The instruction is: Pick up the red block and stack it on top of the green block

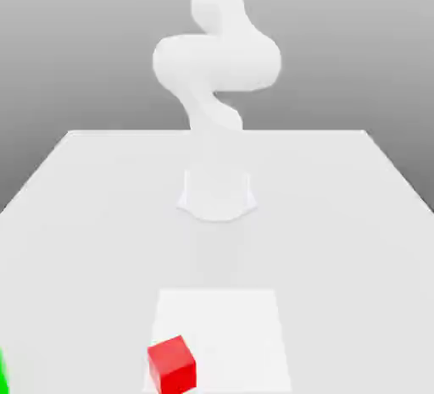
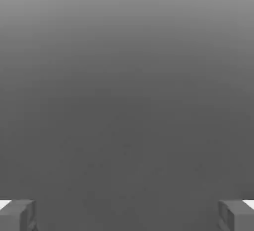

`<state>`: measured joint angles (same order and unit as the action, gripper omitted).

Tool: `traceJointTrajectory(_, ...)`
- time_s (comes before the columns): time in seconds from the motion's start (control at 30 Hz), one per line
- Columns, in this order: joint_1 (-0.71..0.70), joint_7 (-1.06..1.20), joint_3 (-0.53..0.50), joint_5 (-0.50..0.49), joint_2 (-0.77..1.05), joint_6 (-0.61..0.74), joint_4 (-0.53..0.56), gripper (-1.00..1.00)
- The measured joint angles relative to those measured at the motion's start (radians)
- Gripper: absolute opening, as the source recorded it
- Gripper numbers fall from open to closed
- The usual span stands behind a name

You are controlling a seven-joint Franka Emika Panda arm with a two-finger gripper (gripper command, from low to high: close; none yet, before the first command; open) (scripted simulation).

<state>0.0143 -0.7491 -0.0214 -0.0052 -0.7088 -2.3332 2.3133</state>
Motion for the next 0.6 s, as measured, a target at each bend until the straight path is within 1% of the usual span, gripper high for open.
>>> traceJointTrajectory(0.33,0.052,0.223,-0.094,0.004,0.367,-0.135,0.054,0.00)
traceJointTrajectory(0.6,0.061,0.429,-0.141,0.048,0.659,-0.240,0.096,0.00)
